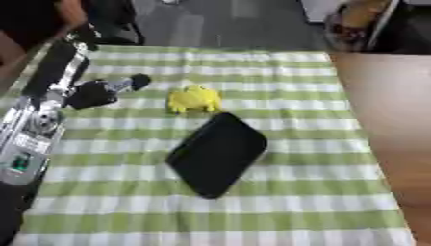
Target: Pick up objects on the table and place them in the box.
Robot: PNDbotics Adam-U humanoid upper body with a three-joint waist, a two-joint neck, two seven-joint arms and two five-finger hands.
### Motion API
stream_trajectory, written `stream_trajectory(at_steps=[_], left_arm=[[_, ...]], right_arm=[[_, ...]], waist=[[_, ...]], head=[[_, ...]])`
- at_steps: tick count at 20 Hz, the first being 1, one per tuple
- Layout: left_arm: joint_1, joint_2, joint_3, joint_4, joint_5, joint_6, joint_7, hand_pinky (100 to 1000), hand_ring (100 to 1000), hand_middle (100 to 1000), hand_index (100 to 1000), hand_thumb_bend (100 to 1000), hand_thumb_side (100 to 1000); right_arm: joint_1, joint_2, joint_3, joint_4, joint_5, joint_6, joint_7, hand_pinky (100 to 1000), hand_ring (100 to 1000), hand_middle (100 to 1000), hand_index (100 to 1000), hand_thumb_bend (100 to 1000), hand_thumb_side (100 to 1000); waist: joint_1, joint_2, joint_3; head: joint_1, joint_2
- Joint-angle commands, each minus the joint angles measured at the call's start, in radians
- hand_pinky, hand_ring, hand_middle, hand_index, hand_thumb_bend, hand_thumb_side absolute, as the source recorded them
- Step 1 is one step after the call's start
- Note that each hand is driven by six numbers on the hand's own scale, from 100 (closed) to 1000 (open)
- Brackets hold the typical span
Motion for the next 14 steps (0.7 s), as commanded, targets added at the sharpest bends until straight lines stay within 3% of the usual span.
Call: stream_trajectory(at_steps=[1, 11, 14], left_arm=[[-0.006, 0.085, -0.016, -0.009, -0.028, -0.008, -0.112, 730, 815, 862, 880, 843, 805], [-0.016, 0.117, -0.026, -0.013, -0.009, -0.016, -0.201, 735, 815, 854, 881, 838, 801], [-0.023, 0.127, -0.035, -0.006, 0.008, -0.010, -0.220, 711, 785, 829, 870, 875, 783]], right_arm=[[-0.006, -0.025, -0.001, -0.013, 0.002, -0.001, 0.004, 580, 703, 786, 937, 630, 1000], [-0.005, -0.026, -0.001, -0.013, 0.003, 0.001, 0.006, 581, 703, 786, 936, 630, 1000], [-0.005, -0.026, -0.001, -0.013, 0.003, 0.001, 0.008, 581, 703, 786, 936, 631, 1000]], waist=[[0.004, -0.015, -0.001], [0.006, -0.016, -0.005], [0.007, -0.016, -0.006]], head=[[-0.012, -0.016], [-0.012, -0.017], [-0.013, -0.016]])
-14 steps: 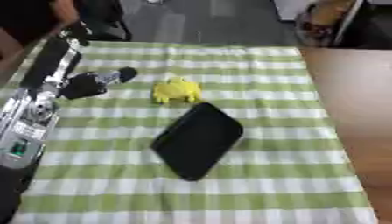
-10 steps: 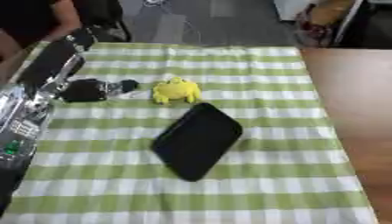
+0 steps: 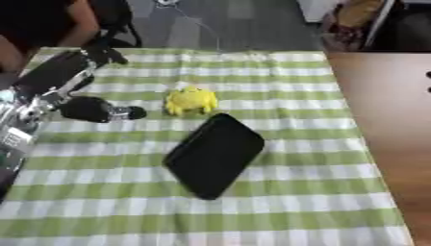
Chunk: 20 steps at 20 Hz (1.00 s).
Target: Pick up objects on the table and place them in the box.
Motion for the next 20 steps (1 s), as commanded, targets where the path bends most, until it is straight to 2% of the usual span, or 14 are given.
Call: stream_trajectory(at_steps=[1, 4, 8, 11, 15, 20], left_arm=[[-0.027, 0.047, -0.005, 0.001, 0.032, 0.010, -0.022, 709, 785, 823, 868, 890, 779], [-0.073, 0.069, -0.024, 0.035, 0.070, 0.033, -0.043, 686, 764, 814, 861, 937, 778], [-0.186, 0.058, -0.066, 0.162, 0.095, 0.061, -0.081, 693, 762, 811, 854, 969, 752], [-0.274, 0.021, -0.095, 0.294, 0.046, 0.069, -0.117, 703, 761, 807, 844, 968, 728], [-0.364, -0.055, -0.105, 0.472, -0.026, 0.064, -0.123, 697, 752, 802, 843, 977, 697], [-0.422, -0.136, -0.100, 0.633, -0.082, 0.033, -0.090, 692, 745, 799, 841, 999, 672]], right_arm=[[-0.005, -0.027, -0.005, -0.013, 0.003, 0.000, 0.002, 581, 703, 786, 936, 630, 1000], [-0.003, -0.027, -0.004, -0.012, 0.004, 0.000, 0.005, 581, 703, 786, 936, 631, 1000], [-0.001, -0.024, 0.000, -0.011, 0.003, -0.001, 0.010, 581, 703, 786, 936, 631, 1000], [0.001, -0.023, 0.003, -0.009, 0.002, -0.002, 0.015, 580, 702, 786, 935, 633, 1000], [-0.001, -0.023, 0.005, -0.006, 0.000, -0.003, 0.020, 581, 703, 786, 935, 621, 1000], [-0.003, -0.019, 0.007, -0.005, -0.002, -0.005, 0.025, 581, 703, 786, 935, 635, 1000]], waist=[[0.005, -0.015, -0.002], [0.007, -0.018, -0.002], [0.009, -0.023, -0.004], [0.009, -0.024, -0.003], [0.006, -0.024, -0.004], [0.002, -0.023, -0.004]], head=[[-0.007, -0.011], [-0.005, -0.009], [-0.001, -0.010], [0.003, -0.010], [0.002, -0.016], [0.007, -0.020]])
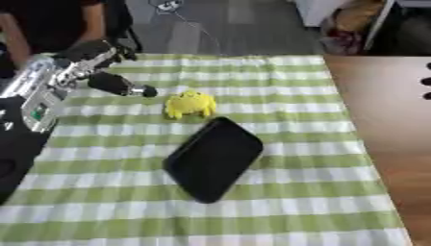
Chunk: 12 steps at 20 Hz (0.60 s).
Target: Pick up objects on the table and place them in the box.
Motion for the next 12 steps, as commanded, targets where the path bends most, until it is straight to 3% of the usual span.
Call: stream_trajectory(at_steps=[1, 12], left_arm=[[-0.038, -0.020, 0.009, 0.069, -0.024, -0.021, 0.019, 691, 743, 798, 841, 1000, 670], [-0.059, -0.063, 0.009, 0.131, -0.034, -0.042, 0.057, 682, 733, 796, 848, 991, 678]], right_arm=[[-0.012, -0.019, 0.001, -0.011, -0.003, -0.003, 0.005, 581, 702, 786, 935, 635, 1000], [-0.013, -0.018, 0.002, -0.013, -0.004, -0.003, 0.008, 582, 702, 786, 933, 636, 1000]], waist=[[-0.001, -0.013, -0.001], [-0.001, -0.013, -0.003]], head=[[0.007, -0.016], [0.009, -0.018]])
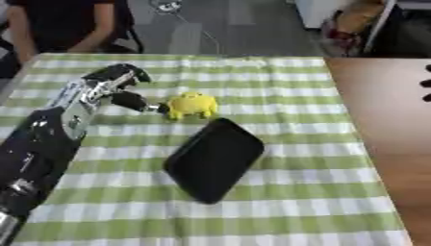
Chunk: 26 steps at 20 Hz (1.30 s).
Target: Pick up objects on the table and place them in the box.
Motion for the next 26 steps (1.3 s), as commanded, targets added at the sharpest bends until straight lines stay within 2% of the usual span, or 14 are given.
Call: stream_trajectory(at_steps=[1, 5, 9, 16, 26], left_arm=[[-0.030, 0.003, 0.009, -0.003, -0.007, 0.005, 0.026, 679, 731, 796, 851, 992, 683], [-0.053, -0.027, 0.014, 0.001, -0.012, 0.020, 0.116, 670, 732, 798, 865, 994, 707], [-0.083, -0.059, 0.003, 0.013, -0.018, 0.011, 0.176, 672, 730, 796, 864, 996, 709], [-0.114, -0.088, -0.012, 0.049, -0.041, -0.013, 0.177, 681, 733, 798, 863, 999, 706], [-0.132, -0.108, 0.003, 0.133, -0.094, -0.037, 0.173, 698, 740, 795, 859, 1000, 693]], right_arm=[[-0.013, -0.018, -0.003, -0.013, -0.003, 0.000, 0.004, 581, 702, 786, 933, 635, 1000], [-0.012, -0.016, -0.002, -0.012, -0.004, -0.001, 0.006, 581, 702, 786, 933, 635, 1000], [-0.015, -0.015, 0.000, -0.012, -0.007, -0.002, 0.008, 581, 702, 786, 933, 636, 1000], [-0.025, -0.012, 0.005, -0.013, -0.013, -0.005, 0.014, 582, 702, 786, 933, 638, 1000], [-0.034, -0.006, 0.009, -0.014, -0.020, -0.008, 0.019, 581, 702, 786, 933, 639, 1000]], waist=[[0.000, -0.013, -0.001], [-0.001, -0.012, -0.001], [-0.004, -0.009, -0.004], [-0.009, 0.001, -0.010], [-0.014, 0.015, -0.018]], head=[[0.008, -0.011], [0.016, -0.013], [0.030, -0.017], [0.047, -0.026], [0.059, -0.031]])
